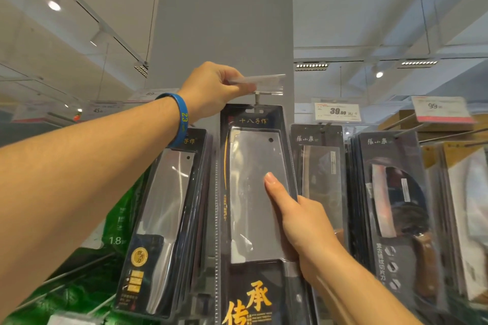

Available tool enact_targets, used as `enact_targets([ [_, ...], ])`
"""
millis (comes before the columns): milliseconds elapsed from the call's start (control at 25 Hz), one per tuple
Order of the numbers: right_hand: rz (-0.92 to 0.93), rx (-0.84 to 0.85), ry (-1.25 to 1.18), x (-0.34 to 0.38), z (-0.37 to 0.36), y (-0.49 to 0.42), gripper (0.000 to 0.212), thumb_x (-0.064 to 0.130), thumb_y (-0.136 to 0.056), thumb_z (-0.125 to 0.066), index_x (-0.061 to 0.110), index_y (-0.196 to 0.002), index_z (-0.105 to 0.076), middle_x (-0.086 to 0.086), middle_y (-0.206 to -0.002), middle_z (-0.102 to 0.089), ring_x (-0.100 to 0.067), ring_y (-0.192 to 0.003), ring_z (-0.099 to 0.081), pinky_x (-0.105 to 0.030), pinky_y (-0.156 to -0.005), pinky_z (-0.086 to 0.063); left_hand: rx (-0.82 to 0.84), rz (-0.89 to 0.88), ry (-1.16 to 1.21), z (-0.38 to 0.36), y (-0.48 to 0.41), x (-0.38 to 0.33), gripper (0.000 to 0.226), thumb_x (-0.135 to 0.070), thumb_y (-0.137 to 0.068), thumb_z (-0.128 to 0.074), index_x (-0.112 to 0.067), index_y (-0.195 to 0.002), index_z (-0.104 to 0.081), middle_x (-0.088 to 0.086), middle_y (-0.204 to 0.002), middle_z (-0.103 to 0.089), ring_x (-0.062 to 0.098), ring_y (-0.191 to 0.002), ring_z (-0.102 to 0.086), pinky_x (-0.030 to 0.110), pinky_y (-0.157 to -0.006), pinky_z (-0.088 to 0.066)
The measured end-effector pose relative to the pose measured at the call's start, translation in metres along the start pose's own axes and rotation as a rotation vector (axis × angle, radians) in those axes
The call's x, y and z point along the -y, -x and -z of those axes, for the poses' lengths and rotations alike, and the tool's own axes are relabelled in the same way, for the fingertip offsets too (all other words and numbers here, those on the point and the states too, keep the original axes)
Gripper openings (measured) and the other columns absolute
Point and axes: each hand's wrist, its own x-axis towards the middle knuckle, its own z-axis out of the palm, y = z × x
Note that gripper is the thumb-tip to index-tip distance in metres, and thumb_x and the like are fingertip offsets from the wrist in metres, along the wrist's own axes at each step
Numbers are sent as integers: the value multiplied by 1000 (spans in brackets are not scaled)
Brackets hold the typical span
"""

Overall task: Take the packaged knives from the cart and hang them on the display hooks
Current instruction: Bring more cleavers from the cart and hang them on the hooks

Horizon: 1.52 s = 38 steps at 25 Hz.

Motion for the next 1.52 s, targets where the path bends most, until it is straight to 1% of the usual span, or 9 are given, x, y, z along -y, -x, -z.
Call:
enact_targets([
  [80, 13, -32, -4, 5, 4, 2, 97, 87, -61, -68, 10, -120, -71, -1, -112, -76, -22, -102, -71, -33, -75, -56, -6, 20, 20, -1, 1, -2, 22, -49, -83, -74, -27, -84, -78, -15, -68, -64, -5, -60, -52, 10, -57, -42],
  [440, 150, -93, 160, -9, -10, -6, 112, 87, -72, -55, 8, -150, -46, -6, -154, -49, -29, -141, -47, -47, -113, -38, 11, 41, 47, -1, 7, -6, 20, -46, -83, -76, -27, -87, -79, -11, -75, -70, -7, -64, -56, 9, -60, -44],
  [720, 241, -174, 220, -27, -12, -29, 83, 90, -69, -52, 8, -82, -54, 5, -90, -64, -19, -88, -60, -46, -88, -53, 17, -17, -59, 1, 1, -2, 23, -51, -82, -75, -28, -82, -77, -19, -59, -62, -5, -53, -49, 7, -50, -39],
  [840, 258, -173, 219, -33, -21, -37, 67, 91, -67, -50, 25, -71, -39, 13, -74, -41, -16, -82, -47, -34, -77, -41, 19, -55, -97, 3, 0, 1, 19, -50, -84, -74, -31, -83, -77, -16, -66, -66, -5, -57, -51, 8, -53, -39],
  [1000, 208, -146, 138, -47, -31, -55, 104, 96, -61, -50, 6, -111, -66, -3, -107, -69, -25, -105, -65, -47, -96, -54, 9, -95, -126, 6, -9, -4, 18, -46, -87, -72, -31, -77, -74, -23, -48, -54, -5, -46, -46, 5, -44, -32],
  [1080, 167, -155, 159, -49, -31, -61, 110, 95, -63, -50, 8, -131, -62, -6, -129, -66, -27, -120, -62, -51, -106, -50, -4, -118, -138, 4, -13, -4, 19, -44, -88, -70, -31, -73, -71, -23, -45, -51, -3, -45, -45, 6, -43, -30],
  [1240, 53, -154, 212, -48, -25, -84, 104, 92, -67, -49, 4, -122, -62, -6, -112, -67, -24, -103, -64, -52, -99, -53, -11, -145, -126, 2, -14, 2, 21, -44, -88, -71, -25, -81, -76, -15, -55, -53, -1, -49, -42, 9, -47, -32],
  [1400, 26, -110, 179, -54, -28, -99, 118, 91, -68, -50, 9, -152, -43, -11, -154, -49, -34, -137, -50, -50, -113, -41, 7, -179, -147, 4, -12, 4, 18, -43, -88, -70, -31, -75, -73, -20, -49, -52, -3, -50, -46, 7, -47, -32],
  [1520, 29, -107, 199, -60, -34, -104, 124, 92, -64, -45, 9, -155, -37, -11, -157, -45, -35, -140, -47, -51, -112, -40, 12, -188, -139, 5, -9, 3, 19, -44, -88, -70, -37, -70, -68, -26, -47, -51, -5, -50, -47, 6, -47, -33],
])
